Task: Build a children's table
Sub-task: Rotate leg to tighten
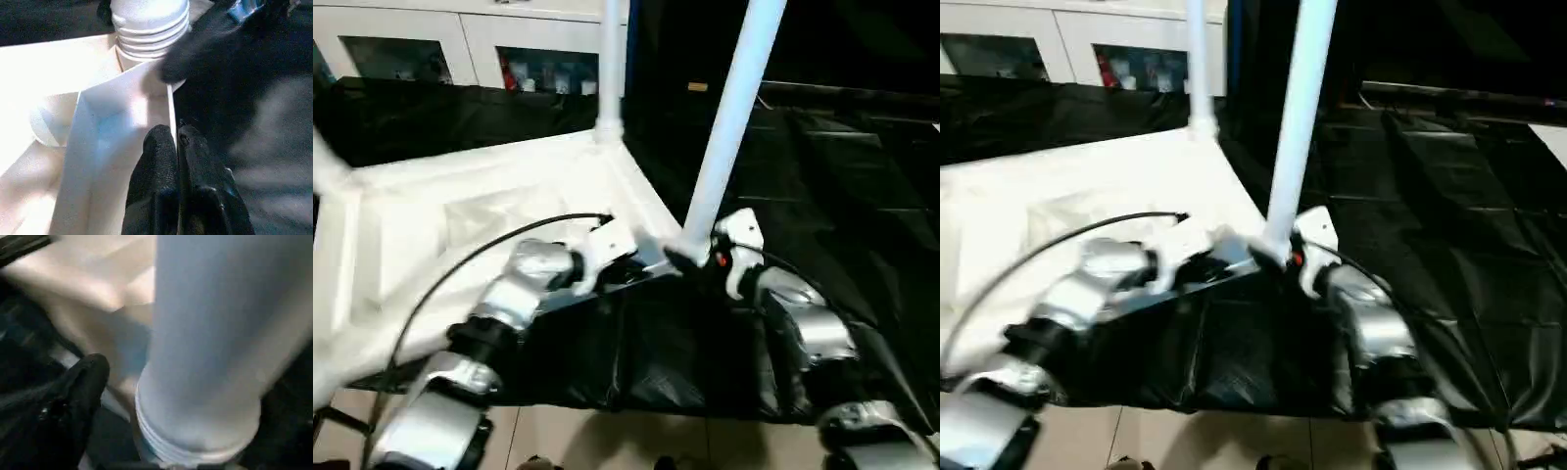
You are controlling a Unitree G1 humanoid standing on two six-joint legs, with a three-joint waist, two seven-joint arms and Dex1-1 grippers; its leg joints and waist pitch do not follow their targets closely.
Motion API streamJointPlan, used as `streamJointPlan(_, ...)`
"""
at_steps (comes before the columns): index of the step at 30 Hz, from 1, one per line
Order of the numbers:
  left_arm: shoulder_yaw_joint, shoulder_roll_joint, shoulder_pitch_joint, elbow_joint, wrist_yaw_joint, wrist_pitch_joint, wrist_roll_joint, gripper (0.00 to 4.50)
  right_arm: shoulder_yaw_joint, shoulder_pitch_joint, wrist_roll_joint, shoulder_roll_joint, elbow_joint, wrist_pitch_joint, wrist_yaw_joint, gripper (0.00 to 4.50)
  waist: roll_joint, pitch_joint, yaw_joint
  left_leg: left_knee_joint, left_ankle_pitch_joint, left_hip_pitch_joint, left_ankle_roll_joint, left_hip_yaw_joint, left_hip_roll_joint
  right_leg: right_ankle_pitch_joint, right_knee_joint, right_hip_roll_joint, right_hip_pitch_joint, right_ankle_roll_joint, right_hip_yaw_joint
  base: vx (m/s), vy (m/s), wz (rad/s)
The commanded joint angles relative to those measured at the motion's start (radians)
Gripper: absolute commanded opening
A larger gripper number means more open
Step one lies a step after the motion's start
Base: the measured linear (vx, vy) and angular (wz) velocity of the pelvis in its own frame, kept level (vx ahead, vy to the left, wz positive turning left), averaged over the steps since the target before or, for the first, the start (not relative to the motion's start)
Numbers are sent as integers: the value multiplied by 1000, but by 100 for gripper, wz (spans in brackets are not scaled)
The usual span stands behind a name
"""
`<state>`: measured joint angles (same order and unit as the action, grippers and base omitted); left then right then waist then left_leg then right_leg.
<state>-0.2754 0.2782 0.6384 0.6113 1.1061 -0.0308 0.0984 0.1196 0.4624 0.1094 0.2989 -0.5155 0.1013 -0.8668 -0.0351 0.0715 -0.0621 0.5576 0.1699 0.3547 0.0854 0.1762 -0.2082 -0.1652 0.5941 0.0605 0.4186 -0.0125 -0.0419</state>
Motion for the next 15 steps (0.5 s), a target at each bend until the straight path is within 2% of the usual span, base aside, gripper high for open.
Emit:
streamJointPlan(1,-20,-4,-4,-24,61,30,-40,0,52,-18,10,20,47,22,-122,438,-6,-58,-2,-51,216,-1,-76,6,-18,-238,-71,62,-52,-204,39,0,0,0)
streamJointPlan(4,-20,19,-8,-34,118,37,-54,0,52,-28,20,66,77,34,-215,438,-7,-57,-7,-52,211,0,-76,5,-20,-219,-69,63,-55,-218,37,0,0,0)
streamJointPlan(9,-31,62,-25,-65,209,46,-81,0,76,-35,27,127,102,28,-316,438,-4,-55,-13,-52,227,0,-68,5,-22,-249,-70,65,-54,-213,37,0,0,0)
streamJointPlan(10,-31,62,-25,-65,209,46,-81,0,76,-35,27,127,102,28,-316,411,-6,-54,-15,-52,229,0,-66,5,-22,-256,-70,65,-53,-212,37,0,0,0)
streamJointPlan(13,-35,81,-33,-78,249,47,-92,0,86,-33,44,140,105,37,-335,400,-5,-54,-18,-54,228,-2,-60,4,-24,-259,-70,65,-52,-211,37,0,0,0)
streamJointPlan(15,-35,90,-36,-83,267,47,-98,0,83,-32,51,139,110,52,-347,370,-5,-55,-19,-53,226,-1,-59,5,-23,-257,-70,64,-52,-211,37,0,0,0)
